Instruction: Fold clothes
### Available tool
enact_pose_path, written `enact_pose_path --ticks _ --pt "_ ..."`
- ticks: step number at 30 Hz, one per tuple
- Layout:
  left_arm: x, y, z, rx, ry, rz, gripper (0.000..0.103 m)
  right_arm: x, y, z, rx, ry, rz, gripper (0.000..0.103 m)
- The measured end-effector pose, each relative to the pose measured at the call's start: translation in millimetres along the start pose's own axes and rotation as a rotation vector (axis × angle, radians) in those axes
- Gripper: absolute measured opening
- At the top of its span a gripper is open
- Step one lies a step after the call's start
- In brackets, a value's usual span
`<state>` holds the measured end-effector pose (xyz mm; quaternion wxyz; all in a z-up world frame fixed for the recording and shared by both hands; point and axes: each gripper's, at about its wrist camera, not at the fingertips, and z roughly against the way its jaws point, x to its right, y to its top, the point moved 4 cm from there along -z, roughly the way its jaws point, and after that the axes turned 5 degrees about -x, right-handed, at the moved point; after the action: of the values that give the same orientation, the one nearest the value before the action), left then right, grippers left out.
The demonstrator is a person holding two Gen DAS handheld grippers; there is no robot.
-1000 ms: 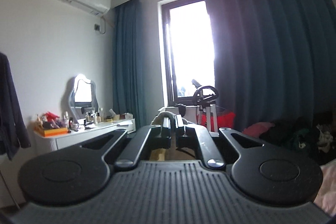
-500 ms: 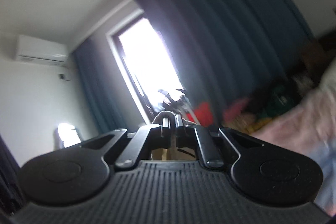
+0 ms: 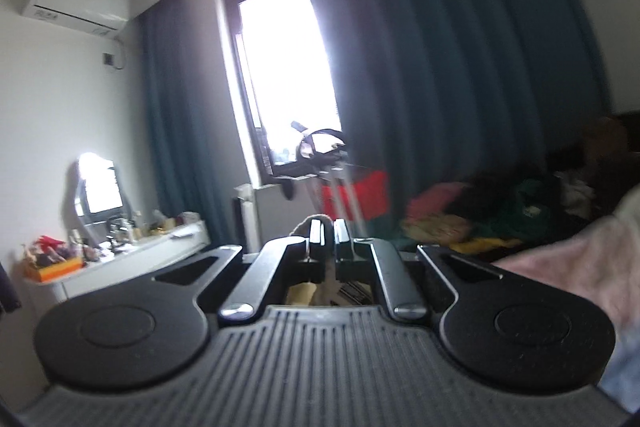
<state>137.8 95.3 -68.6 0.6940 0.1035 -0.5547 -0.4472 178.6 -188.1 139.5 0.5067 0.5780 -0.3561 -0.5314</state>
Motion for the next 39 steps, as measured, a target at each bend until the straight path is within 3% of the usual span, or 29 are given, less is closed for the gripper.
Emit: enact_pose_path --ticks 3,6,8,11,17,21,25,28,29,30,31,33,35,39 --pt "-24.8 39.4 29.6 0.112 -0.029 0.175 0.007 -70.8 47.2 -56.1 0.015 0.053 0.128 0.007" --pt "-43.2 73.3 55.5 0.240 -0.003 0.209 0.006 -152.3 66.5 -125.4 -0.026 0.127 0.206 0.007" --pt "-57.1 87.5 63.1 0.325 0.027 0.221 0.006 -208.2 51.7 -171.2 -0.053 0.158 0.278 0.007" --pt "-84.1 101.9 58.0 0.371 0.113 0.266 0.006 -283.9 11.0 -235.8 -0.082 0.214 0.361 0.006" --pt "-148.7 114.9 39.3 0.381 0.279 0.435 0.006 -354.0 -111.8 -329.8 -0.231 0.283 0.443 0.005" --pt "-167.6 118.1 21.6 0.355 0.322 0.454 0.006 -334.1 -166.3 -351.4 -0.332 0.302 0.385 0.005" --pt "-170.9 113.2 15.5 0.331 0.360 0.457 0.007 -280.9 -162.5 -332.1 -0.357 0.286 0.334 0.006" --pt "-175.6 113.4 14.0 0.325 0.382 0.450 0.015 -229.3 -143.3 -305.7 -0.354 0.259 0.295 0.007" --pt "-174.0 111.4 16.7 0.320 0.389 0.452 0.030 -209.1 -133.4 -292.5 -0.351 0.250 0.280 0.008" --pt "-172.4 109.4 19.2 0.315 0.396 0.456 0.053 -190.0 -123.7 -280.9 -0.351 0.230 0.269 0.008" --pt "-171.2 107.4 21.0 0.309 0.396 0.469 0.062 -170.8 -113.9 -269.3 -0.351 0.210 0.258 0.009" --pt "-169.6 103.1 27.6 0.296 0.389 0.494 0.074 -129.6 -93.6 -243.1 -0.331 0.156 0.242 0.035" --pt "-167.6 99.5 34.0 0.286 0.382 0.512 0.082 -90.1 -75.2 -217.8 -0.303 0.111 0.220 0.089" --pt "-157.8 82.9 49.1 0.238 0.328 0.547 0.094 -9.4 -51.8 -171.5 -0.246 0.028 0.172 0.090"
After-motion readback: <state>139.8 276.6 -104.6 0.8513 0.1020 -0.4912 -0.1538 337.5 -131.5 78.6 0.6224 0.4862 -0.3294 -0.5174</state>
